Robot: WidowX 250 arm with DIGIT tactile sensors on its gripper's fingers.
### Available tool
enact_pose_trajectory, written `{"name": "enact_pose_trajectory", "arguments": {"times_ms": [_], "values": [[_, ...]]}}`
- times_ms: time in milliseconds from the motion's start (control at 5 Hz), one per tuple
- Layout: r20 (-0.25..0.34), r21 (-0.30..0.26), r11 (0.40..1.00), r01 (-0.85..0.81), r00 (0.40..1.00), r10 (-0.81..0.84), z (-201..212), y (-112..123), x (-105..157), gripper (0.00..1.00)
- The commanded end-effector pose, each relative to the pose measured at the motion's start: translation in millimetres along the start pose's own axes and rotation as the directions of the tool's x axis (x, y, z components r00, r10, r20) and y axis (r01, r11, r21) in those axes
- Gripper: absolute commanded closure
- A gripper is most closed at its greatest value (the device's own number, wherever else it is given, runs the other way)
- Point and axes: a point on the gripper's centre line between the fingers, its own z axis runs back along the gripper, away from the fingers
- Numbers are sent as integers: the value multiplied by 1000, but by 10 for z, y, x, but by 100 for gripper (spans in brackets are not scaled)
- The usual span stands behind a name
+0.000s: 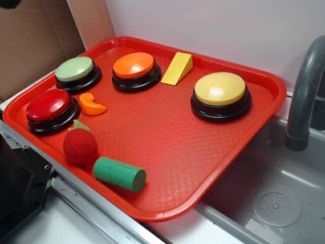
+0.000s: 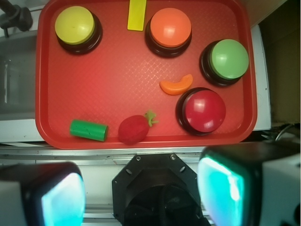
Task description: Push the green button.
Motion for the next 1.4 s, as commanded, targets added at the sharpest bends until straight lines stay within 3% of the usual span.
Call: {"name": "enact_pose_trajectory", "arguments": {"times_ms": [0,200,600,1200], "values": [[0,0,1000,0,1000,0,0,0,0,0],[-44,54,979,-194,980,197,-314,481,308,0],[50,150,958,-245,970,240,-695,1009,815,0],[50,150,958,-245,970,240,-695,1009,815,0]]}}
